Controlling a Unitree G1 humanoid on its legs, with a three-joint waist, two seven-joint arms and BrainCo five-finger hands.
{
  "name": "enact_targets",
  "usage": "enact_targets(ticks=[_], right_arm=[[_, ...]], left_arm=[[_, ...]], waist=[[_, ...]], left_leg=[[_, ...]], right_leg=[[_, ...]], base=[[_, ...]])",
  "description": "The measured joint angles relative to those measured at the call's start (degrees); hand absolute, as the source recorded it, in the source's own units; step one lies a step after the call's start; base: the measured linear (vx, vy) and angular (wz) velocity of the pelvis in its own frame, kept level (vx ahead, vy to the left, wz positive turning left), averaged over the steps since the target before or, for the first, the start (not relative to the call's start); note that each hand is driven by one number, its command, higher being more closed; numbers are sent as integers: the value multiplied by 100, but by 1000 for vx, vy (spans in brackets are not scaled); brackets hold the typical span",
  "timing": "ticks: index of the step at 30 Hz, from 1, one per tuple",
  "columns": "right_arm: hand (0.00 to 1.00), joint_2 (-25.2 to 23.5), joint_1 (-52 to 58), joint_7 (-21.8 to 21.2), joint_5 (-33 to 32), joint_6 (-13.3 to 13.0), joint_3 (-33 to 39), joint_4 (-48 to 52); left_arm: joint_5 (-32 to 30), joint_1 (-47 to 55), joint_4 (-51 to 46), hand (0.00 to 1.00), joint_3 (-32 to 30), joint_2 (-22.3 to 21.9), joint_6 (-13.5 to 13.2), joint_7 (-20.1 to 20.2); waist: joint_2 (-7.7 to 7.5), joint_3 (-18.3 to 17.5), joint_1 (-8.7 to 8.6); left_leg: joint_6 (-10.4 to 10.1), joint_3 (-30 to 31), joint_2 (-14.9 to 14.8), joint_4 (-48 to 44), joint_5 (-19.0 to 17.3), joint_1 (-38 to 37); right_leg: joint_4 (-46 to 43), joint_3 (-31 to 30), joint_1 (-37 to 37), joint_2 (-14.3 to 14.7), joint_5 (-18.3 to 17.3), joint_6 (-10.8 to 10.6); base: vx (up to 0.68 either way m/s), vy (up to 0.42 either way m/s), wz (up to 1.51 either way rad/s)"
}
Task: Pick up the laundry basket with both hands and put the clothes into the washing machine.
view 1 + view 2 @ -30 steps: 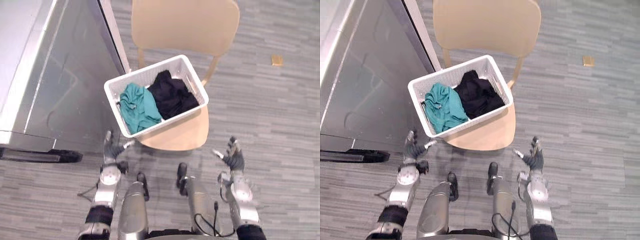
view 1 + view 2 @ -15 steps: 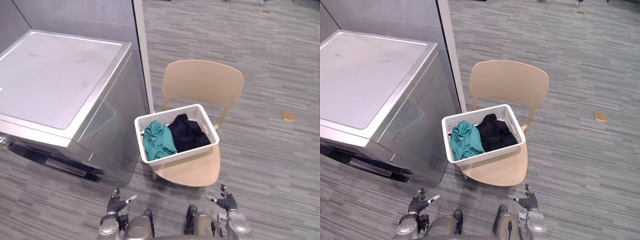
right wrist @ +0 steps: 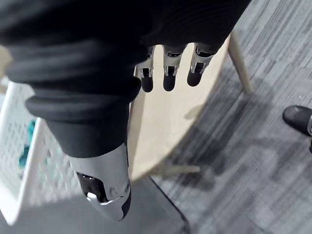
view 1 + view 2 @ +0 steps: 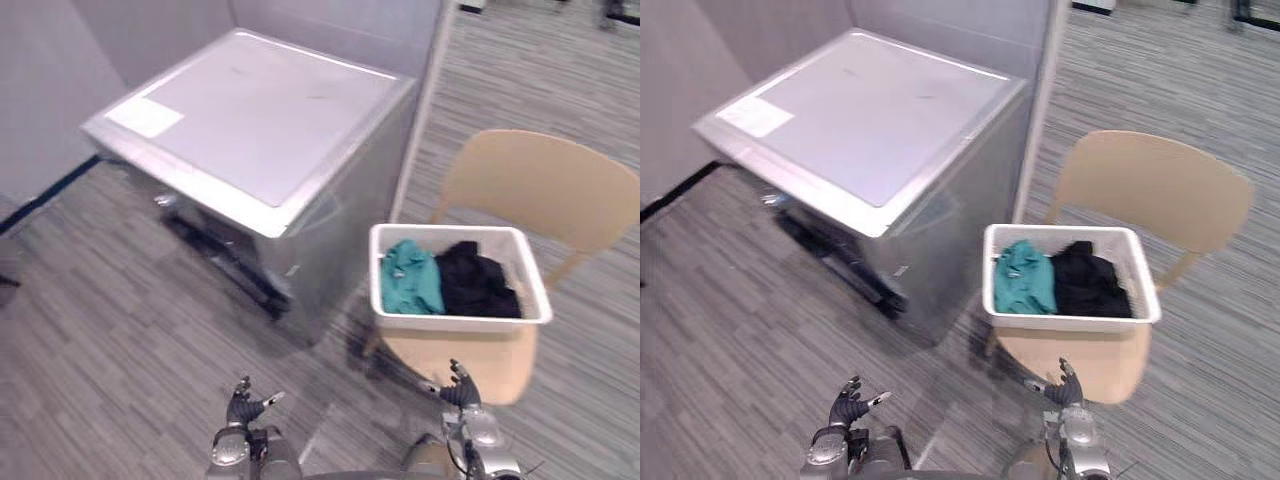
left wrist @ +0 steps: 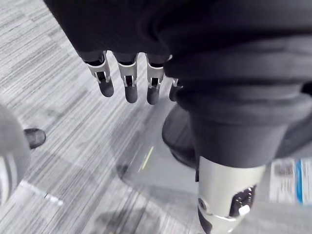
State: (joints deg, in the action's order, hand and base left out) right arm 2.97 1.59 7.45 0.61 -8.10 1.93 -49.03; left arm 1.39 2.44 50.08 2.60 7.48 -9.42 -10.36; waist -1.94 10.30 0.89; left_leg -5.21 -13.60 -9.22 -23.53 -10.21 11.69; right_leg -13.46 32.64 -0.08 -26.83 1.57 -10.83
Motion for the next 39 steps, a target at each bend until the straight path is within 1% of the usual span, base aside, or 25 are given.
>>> enact_targets(ticks=[1,2,3,4,5,6,7,8,9,10,11,12,13,15,17,18,20,24,28,30,31,33,34,37,39], right_arm=[[0,-22,-51,-4,0,11,-20,-15],[0,-17,-255,-2,1,43,-187,-9],[0,4,-334,2,1,59,-270,-5],[0,15,-391,5,0,69,-382,4],[0,-58,-363,-3,1,70,-508,67],[0,-94,-358,-9,1,70,-590,79],[0,-105,-358,-12,1,68,-652,99],[0,-102,-372,-5,-2,51,-723,161],[0,-99,-371,-2,-3,48,-762,217],[0,-79,-373,6,-3,42,-831,362],[0,-35,-406,11,-4,36,-874,459],[0,-15,-437,11,-4,26,-874,521],[0,-20,-522,8,-3,-19,-883,607],[0,-30,-612,9,-2,-33,-1045,804],[0,-88,-741,30,19,-68,-1161,1084],[0,-109,-813,68,54,-71,-1156,1188],[0,-189,-1121,197,149,-100,-1157,1229],[0,-199,-1441,365,221,-177,-1135,1244],[0,-140,-1836,425,163,-179,-1066,1220],[0,-112,-2269,508,146,-178,-918,1204],[0,-116,-2429,512,121,-178,-828,1196],[0,-16,-2944,690,106,-179,-639,1096],[0,93,-3283,873,118,-179,-483,993],[0,332,-3957,1279,121,-159,-218,873],[0,468,-4268,1378,118,-152,-216,707]], left_arm=[[-2,36,4,0,-4,29,2,-9],[-17,202,38,0,11,86,13,-3],[-39,284,47,0,29,72,12,-2],[-61,310,27,0,60,56,4,11],[-113,280,24,0,144,93,6,20],[-115,268,24,0,162,122,6,22],[-115,268,25,0,166,121,6,19],[-118,246,25,0,183,74,5,22],[-118,218,25,0,195,48,4,23],[-116,99,49,0,215,18,4,14],[-117,-8,72,0,310,-130,-11,10],[-117,-68,69,0,375,-172,-29,11],[-125,-159,70,0,439,-231,-49,14],[-127,-189,46,0,447,-269,-62,6],[-122,-143,-28,0,459,-271,-96,-17],[-122,-120,-43,0,464,-277,-104,-21],[-119,-17,-53,0,462,-270,-105,-98],[-122,70,-78,0,588,-273,-107,-101],[-171,65,-127,0,677,-296,-119,-88],[-185,67,-141,0,673,-277,-123,-91],[-185,67,-163,0,668,-270,-122,-92],[-181,37,-296,0,672,-263,-125,-101],[-173,-49,-371,0,667,-262,-134,-118],[-77,-148,-549,0,626,-202,-240,-250],[25,-150,-641,0,625,-159,-245,-257]], waist=[[2,8,33],[28,44,37],[52,60,36],[85,80,7],[84,130,-3],[28,149,3],[4,151,4],[6,166,-10],[15,171,-16],[29,227,-56],[104,258,-93],[162,285,-96],[212,349,-116],[235,355,-150],[228,356,-84],[230,355,4],[231,356,89],[292,390,152],[472,505,154],[642,599,180],[682,626,193],[790,718,277],[851,868,342],[900,1161,473],[925,1214,479]], left_leg=[[37,-5,19,-153,-138,29],[137,-33,32,-436,-398,45],[191,-36,71,-442,-460,42],[238,12,120,-377,-518,-43],[341,200,210,-159,-466,-135],[408,264,264,-19,-425,-229],[432,290,289,75,-408,-273],[478,414,372,238,-337,-343],[475,495,423,309,-257,-358],[397,690,560,352,-151,-328],[332,957,666,368,-56,-263],[336,1066,717,395,-2,-237],[303,1258,829,538,151,-227],[256,1559,918,873,427,-247],[151,1856,895,1393,766,-375],[131,1883,861,1544,866,-405],[74,1882,785,1780,1009,-421],[77,1831,743,1977,1194,-427],[95,1832,741,2161,1419,-326],[157,1878,744,2186,1473,-195],[143,1889,744,2224,1538,-141],[149,1902,727,2357,1601,7],[166,1898,729,2358,1606,75],[218,1828,756,2338,1666,296],[241,1843,800,2339,1804,458]], right_leg=[[-109,-22,-3,-68,23,7],[-598,-187,164,-256,141,306],[-871,-279,307,-314,178,743],[-1340,-595,588,-318,89,1286],[-1891,-1187,921,123,-487,808],[-1998,-1372,976,553,-867,818],[-1996,-1506,1018,881,-1123,834],[-1859,-1828,1094,1437,-1448,820],[-1723,-2020,1136,1719,-1522,820],[-1472,-2275,1129,2038,-1658,1025],[-1473,-2312,1021,2045,-1675,990],[-1511,-2316,1034,2033,-1687,975],[-1539,-2164,1017,1935,-1756,948],[-1484,-1856,942,1854,-1763,940],[-1147,-1551,723,1918,-1699,1031],[-1049,-1523,694,1970,-1664,1050],[-864,-1516,687,2081,-1571,1096],[-615,-1491,634,2153,-1424,1097],[-295,-1480,642,2203,-1197,1048],[-231,-1435,721,2217,-1141,1033],[-236,-1420,778,2215,-1113,1034],[-289,-1384,986,2215,-1086,1054],[-385,-1373,1078,2198,-1084,1059],[-703,-1348,1391,2079,-1095,1055],[-893,-1344,1611,2012,-1134,1043]], base=[[-36,269,1],[-51,255,-17],[-84,252,-12],[-26,171,21],[9,138,36],[56,75,40],[45,-5,33],[45,-21,32],[69,-38,63],[79,-42,96],[80,-39,104],[81,-38,106],[90,-61,101],[108,-94,102],[112,-114,85],[80,-92,45],[48,-70,10],[0,-22,6],[-89,38,8],[-167,46,17],[-191,37,16],[-193,30,14],[-219,30,20],[-191,24,16],[-118,14,12]])
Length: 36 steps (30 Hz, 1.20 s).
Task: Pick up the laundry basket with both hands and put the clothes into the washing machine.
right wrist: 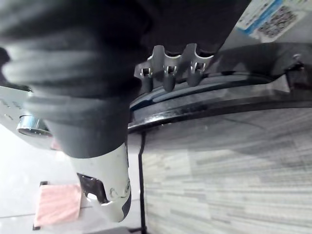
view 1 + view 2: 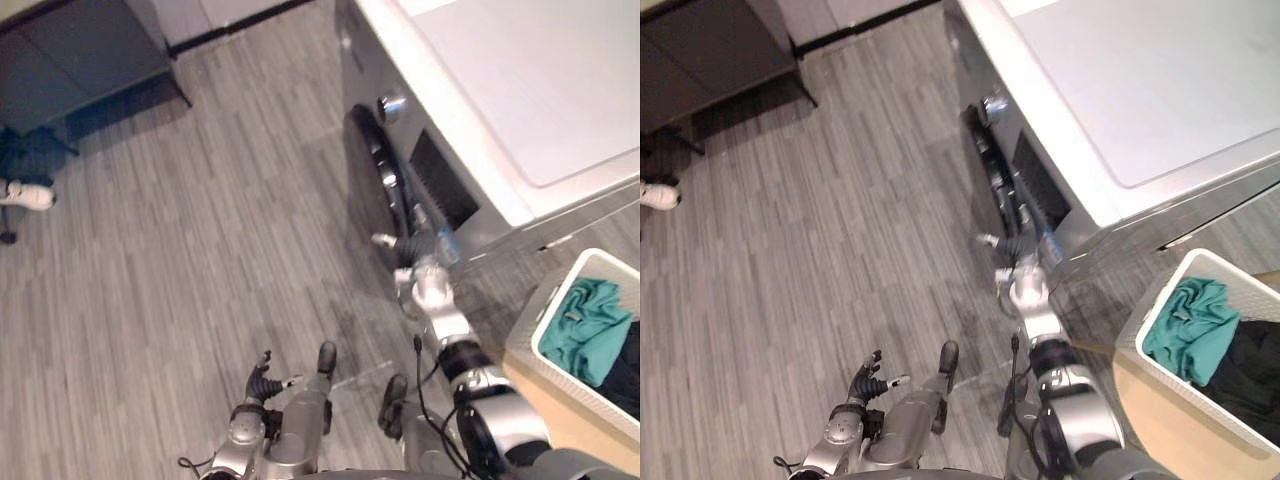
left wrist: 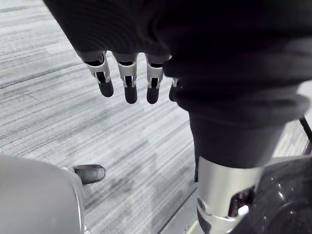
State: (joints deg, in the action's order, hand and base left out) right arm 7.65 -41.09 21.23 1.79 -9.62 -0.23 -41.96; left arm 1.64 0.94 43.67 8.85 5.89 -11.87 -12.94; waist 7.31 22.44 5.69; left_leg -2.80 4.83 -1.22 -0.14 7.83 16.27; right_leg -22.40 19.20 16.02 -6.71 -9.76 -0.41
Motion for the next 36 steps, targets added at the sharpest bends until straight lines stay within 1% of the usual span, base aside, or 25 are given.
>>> enact_targets(ticks=[2,4,5,7,10,11,15,17,19,20,22,23,24,26,28,30,32,34,35,36], right_arm=[[0,94,-175,-1,-40,19,-19,-72],[0,113,-240,8,-126,20,-22,-72],[0,101,-265,1,-197,17,-35,-73],[0,126,-270,-1,-322,17,-43,-94],[0,90,-345,3,-587,22,-329,-111],[0,-60,-373,1,-749,20,-468,-111],[0,-546,-532,-4,-1111,16,-572,-112],[0,-725,-824,-26,-1254,14,-683,-111],[0,-851,-1174,-66,-1279,-4,-743,-101],[0,-932,-1400,-189,-1302,-27,-874,64],[0,-1047,-1759,-290,-1304,-128,-1061,432],[0,-1125,-1986,-315,-1304,-181,-1165,660],[0,-1162,-2057,-354,-1304,-218,-1202,767],[0,-1212,-2101,-389,-1304,-378,-1375,1050],[0,-1193,-2014,-390,-1309,-378,-1443,1114],[0,-1069,-1718,-409,-1318,-383,-1703,1209],[0,-720,-1091,-533,-1320,-383,-2162,1480],[0,-555,-662,-663,-1286,-371,-2409,1658],[0,-443,-339,-774,-1230,-355,-2569,1730],[0,-375,-158,-804,-1219,-349,-2626,1808]], left_arm=[[14,-23,-57,0,1,12,-50,-4],[53,-43,-67,0,2,11,-97,-4],[56,-118,-74,0,8,12,-103,-3],[57,-223,-76,0,20,12,-116,-3],[58,-343,-90,0,95,9,-136,-3],[58,-376,-92,0,152,11,-138,-6],[59,-522,-222,0,260,-3,-164,-24],[70,-668,-326,0,362,-4,-210,-94],[122,-724,-435,0,468,-2,-213,-101],[123,-728,-516,0,474,-1,-213,-102],[140,-788,-605,0,476,2,-212,-104],[185,-794,-698,0,477,2,-211,-103],[197,-798,-740,0,479,-3,-213,-100],[233,-888,-769,0,479,-14,-213,-98],[233,-957,-768,0,480,-15,-213,-101],[233,-1055,-767,0,478,2,-215,-113],[229,-1185,-769,0,475,14,-213,-124],[215,-1243,-771,0,476,17,-212,-128],[208,-1262,-769,0,482,23,-206,-128],[206,-1289,-769,0,506,19,-202,-128]], waist=[[33,122,15],[35,123,23],[39,125,106],[39,125,152],[42,126,161],[42,126,186],[53,129,356],[87,144,555],[131,165,647],[136,167,727],[136,167,845],[135,167,863],[135,167,874],[134,166,872],[128,170,868],[69,207,777],[-64,292,712],[-176,361,586],[-252,401,459],[-283,419,416]], left_leg=[[22,38,78,-5,64,35],[24,72,122,-30,66,130],[29,109,129,-43,98,209],[-1,164,138,-53,124,268],[-5,334,184,-87,155,333],[-7,413,194,-102,162,345],[-59,680,219,-230,188,473],[-166,999,226,-214,221,552],[-240,1248,235,-200,201,560],[-256,1310,253,-180,181,561],[-263,1366,265,-173,175,583],[-261,1369,277,-171,182,610],[-283,1368,276,-172,214,615],[-321,1359,271,-177,274,615],[-342,1303,257,-179,292,616],[-355,1166,201,-180,322,619],[-352,891,28,-177,319,619],[-351,720,-69,-170,318,619],[-347,577,-132,-170,314,619],[-338,508,-164,-169,304,619]], right_leg=[[-177,12,79,-108,-72,-33],[-261,17,182,-156,-104,-27],[-277,25,259,-159,-104,-27],[-306,80,296,-173,-113,-25],[-435,222,322,-233,-214,-25],[-482,282,321,-245,-262,0],[-590,526,315,-241,-395,63],[-672,853,271,-246,-520,136],[-785,1134,174,-313,-670,157],[-869,1258,142,-358,-767,168],[-973,1402,117,-410,-880,189],[-1049,1476,109,-453,-956,182],[-1072,1491,101,-459,-969,181],[-1113,1457,74,-453,-997,174],[-1082,1373,94,-426,-996,174],[-937,1184,132,-329,-965,193],[-705,904,200,-120,-757,225],[-565,726,245,-4,-633,237],[-467,590,283,66,-536,245],[-432,521,315,95,-493,236]], base=[[-57,3,16],[-22,3,9],[-3,-12,6],[14,-33,17],[25,-59,26],[33,-97,21],[8,-94,31],[-18,-147,66],[-23,-148,85],[-25,-149,77],[-10,-133,56],[4,-145,52],[13,-125,43],[22,-79,21],[25,-50,-12],[7,-38,-39],[-16,-28,-73],[-36,-17,-69],[-35,-7,-55],[-57,10,-78]])
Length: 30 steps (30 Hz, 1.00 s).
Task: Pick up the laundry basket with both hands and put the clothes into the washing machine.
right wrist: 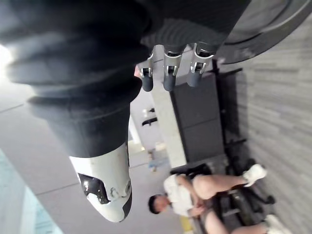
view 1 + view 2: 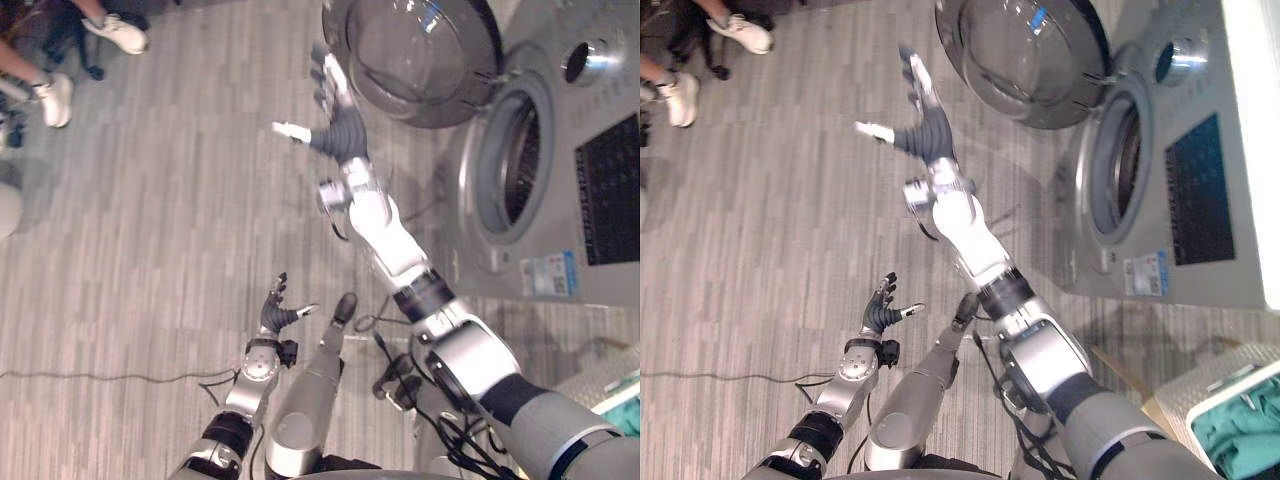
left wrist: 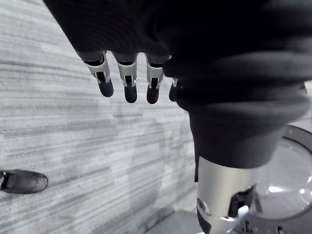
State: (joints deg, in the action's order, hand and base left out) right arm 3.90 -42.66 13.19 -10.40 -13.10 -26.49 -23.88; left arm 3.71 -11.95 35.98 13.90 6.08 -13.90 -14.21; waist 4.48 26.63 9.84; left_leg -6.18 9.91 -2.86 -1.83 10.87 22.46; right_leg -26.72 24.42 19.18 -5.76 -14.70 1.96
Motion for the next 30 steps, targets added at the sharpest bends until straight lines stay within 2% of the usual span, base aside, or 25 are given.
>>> enact_targets(ticks=[4,6,7,9,11,12,13,15,19,21,23,30], right_arm=[[0,465,1294,-372,426,13,-159,543],[0,546,1821,-497,559,13,-153,855],[0,596,2130,-608,612,-10,-146,1044],[0,639,2448,-740,656,-11,-103,1130],[0,680,2777,-851,713,-14,72,1133],[0,696,2858,-857,713,-20,145,1135],[0,783,2964,-883,710,-23,260,1135],[0,896,3111,-972,705,-61,492,1201],[0,1136,3312,-1084,696,-230,856,1446],[0,1129,3369,-1093,643,-324,894,1628],[0,1122,3435,-1104,572,-385,872,1722],[0,1130,4357,-1223,318,-432,1127,3157]], left_arm=[[-222,-311,-9,0,122,18,44,-16],[-243,-522,-79,0,132,84,72,-57],[-370,-731,-80,0,108,156,82,-122],[-486,-1107,-46,0,23,327,104,-195],[-687,-1791,365,0,-210,649,121,-388],[-714,-1996,536,0,-282,742,129,-450],[-729,-2377,854,0,-436,996,166,-569],[-729,-2928,1378,0,-555,1523,241,-706],[-822,-3554,1923,0,-570,2256,366,-745],[-837,-3787,2205,0,-828,2630,408,-747],[-760,-3900,2338,0,-1119,2829,470,-747],[-541,-3859,2262,0,-2083,2904,625,-677]], waist=[[-55,33,-261],[-109,35,-309],[-166,38,-335],[-262,39,-509],[-474,45,-620],[-528,47,-658],[-616,60,-794],[-783,65,-945],[-872,74,-1132],[-961,97,-1242],[-1052,129,-1242],[-1125,157,-1210]], left_leg=[[91,-524,-131,-5,-69,-92],[124,-724,-199,-21,-126,-145],[133,-874,-231,-19,-138,-141],[136,-987,-263,-16,-137,-85],[149,-1204,-310,-21,-146,-63],[154,-1249,-315,-22,-149,-48],[166,-1316,-320,-35,-156,-15],[235,-1449,-334,-133,-212,74],[292,-1561,-347,-341,-303,308],[300,-1648,-375,-471,-356,459],[297,-1731,-428,-565,-403,557],[310,-1796,-727,-1378,-844,1122]], right_leg=[[121,-499,123,127,210,-17],[188,-688,147,190,279,-13],[203,-809,220,227,306,-19],[222,-911,325,258,343,-59],[246,-1122,460,310,463,-34],[249,-1168,497,318,479,-46],[258,-1218,548,324,510,-64],[274,-1362,654,347,582,-83],[283,-1518,853,360,674,-135],[276,-1600,999,376,712,-152],[305,-1687,1086,427,778,-145],[603,-1716,1176,642,998,-167]], base=[[-58,14,-65],[-56,8,-60],[-53,-3,-53],[-46,-3,-41],[-28,4,-48],[-19,2,-40],[-12,7,-25],[-5,20,-33],[-1,25,-23],[-23,19,-23],[-24,-2,-26],[-20,11,-18]])
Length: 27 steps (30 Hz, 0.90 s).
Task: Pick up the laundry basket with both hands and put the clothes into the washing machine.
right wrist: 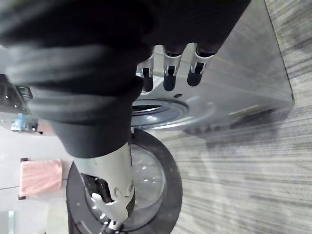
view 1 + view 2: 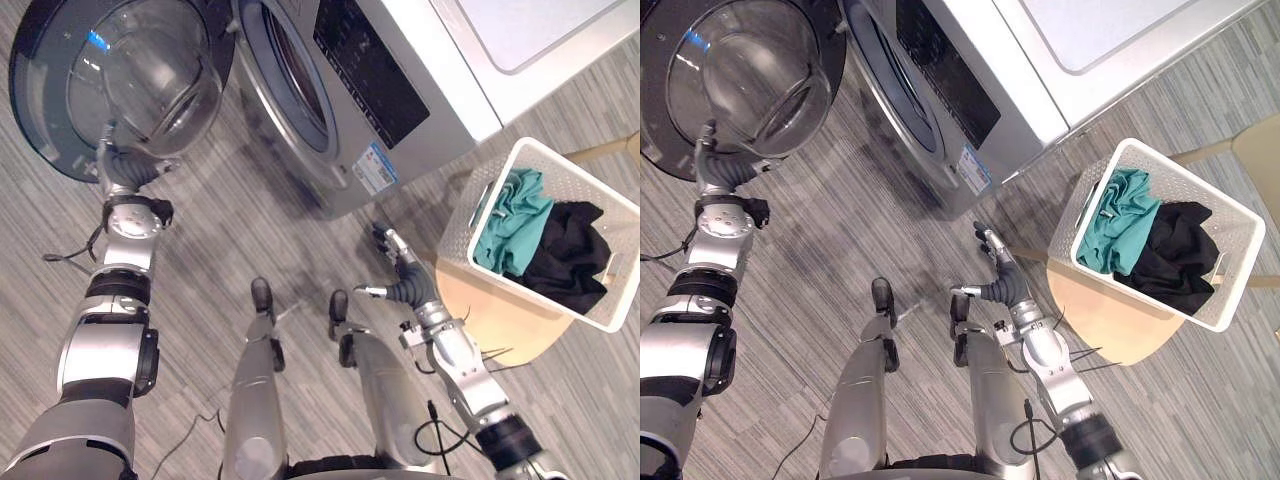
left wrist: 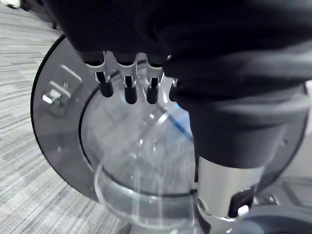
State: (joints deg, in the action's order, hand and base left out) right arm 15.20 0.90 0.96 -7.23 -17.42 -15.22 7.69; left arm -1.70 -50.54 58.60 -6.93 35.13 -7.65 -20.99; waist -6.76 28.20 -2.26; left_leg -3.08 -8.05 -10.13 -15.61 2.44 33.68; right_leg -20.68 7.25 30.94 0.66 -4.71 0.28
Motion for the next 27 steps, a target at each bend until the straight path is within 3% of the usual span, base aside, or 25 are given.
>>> enact_targets(ticks=[8,13,19,23,27], right_arm=[[0,-65,604,-4,-307,-14,192,829],[0,-192,636,8,-341,-19,236,981],[0,-612,626,222,-207,-19,292,922],[0,-823,568,514,218,-7,570,243],[0,-810,541,565,456,53,880,-500]], left_arm=[[131,129,-411,0,-941,-74,97,84],[128,353,-626,0,-1090,-159,112,78],[129,1581,-1574,0,-334,-1138,-11,69],[102,3192,-1993,0,459,-1921,-175,167],[87,4421,-1731,0,668,-2446,-175,492]], waist=[[-71,30,36],[-70,31,75],[-66,30,167],[-50,10,174],[256,-454,171]], left_leg=[[46,-135,-207,-580,-352,293],[42,-218,-310,-864,-545,286],[17,-337,-159,-848,-608,-333],[-15,-504,26,-502,-642,-1046],[50,-920,-16,-375,-701,-1428]], right_leg=[[-16,39,87,38,39,-36],[-160,62,25,53,-43,-65],[-603,61,-387,-144,-416,-32],[-677,-116,-796,-263,-616,-49],[-341,-547,-1024,-121,-445,-104]], base=[[14,17,-13],[36,-7,-5],[30,-20,14],[7,-32,-3],[91,38,-60]])
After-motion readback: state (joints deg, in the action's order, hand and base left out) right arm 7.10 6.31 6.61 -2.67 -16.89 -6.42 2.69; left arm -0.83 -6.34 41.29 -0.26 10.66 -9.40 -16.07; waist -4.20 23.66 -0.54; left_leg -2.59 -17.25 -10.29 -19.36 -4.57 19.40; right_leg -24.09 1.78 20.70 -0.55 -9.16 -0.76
